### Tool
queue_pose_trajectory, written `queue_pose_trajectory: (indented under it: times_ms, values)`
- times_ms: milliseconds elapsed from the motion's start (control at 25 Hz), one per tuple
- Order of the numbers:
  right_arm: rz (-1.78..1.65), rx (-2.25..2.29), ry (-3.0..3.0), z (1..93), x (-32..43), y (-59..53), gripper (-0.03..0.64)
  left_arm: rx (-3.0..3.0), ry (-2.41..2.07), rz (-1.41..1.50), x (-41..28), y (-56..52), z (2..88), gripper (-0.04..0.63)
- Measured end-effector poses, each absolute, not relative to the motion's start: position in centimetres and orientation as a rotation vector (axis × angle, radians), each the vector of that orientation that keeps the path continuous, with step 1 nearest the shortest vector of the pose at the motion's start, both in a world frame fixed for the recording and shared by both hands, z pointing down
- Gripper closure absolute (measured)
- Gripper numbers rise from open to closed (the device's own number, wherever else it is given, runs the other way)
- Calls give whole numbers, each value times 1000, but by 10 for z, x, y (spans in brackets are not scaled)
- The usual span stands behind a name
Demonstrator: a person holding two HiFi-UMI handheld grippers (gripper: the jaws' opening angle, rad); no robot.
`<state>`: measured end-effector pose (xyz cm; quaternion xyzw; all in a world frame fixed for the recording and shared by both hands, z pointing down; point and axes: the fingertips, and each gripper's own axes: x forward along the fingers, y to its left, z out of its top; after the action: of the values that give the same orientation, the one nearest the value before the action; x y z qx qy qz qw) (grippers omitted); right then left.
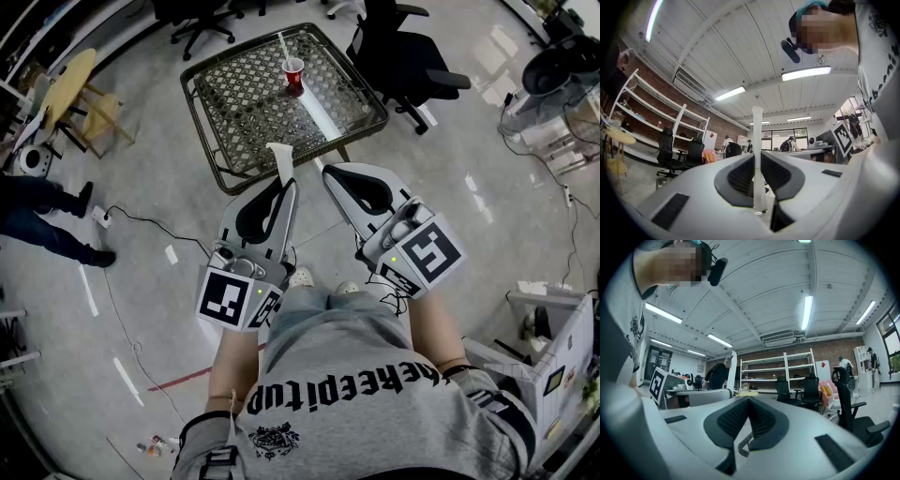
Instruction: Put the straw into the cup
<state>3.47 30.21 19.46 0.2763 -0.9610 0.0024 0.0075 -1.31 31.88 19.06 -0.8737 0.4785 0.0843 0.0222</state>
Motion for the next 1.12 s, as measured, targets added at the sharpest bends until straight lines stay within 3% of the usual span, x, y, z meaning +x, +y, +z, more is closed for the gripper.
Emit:
queue_pose_trajectory:
  times_ms: [1120]
  values:
    - [-5, 1021, -2912, 211, 5, 265, 606, -2774, 1358, 303, -50, 272, 203, 511]
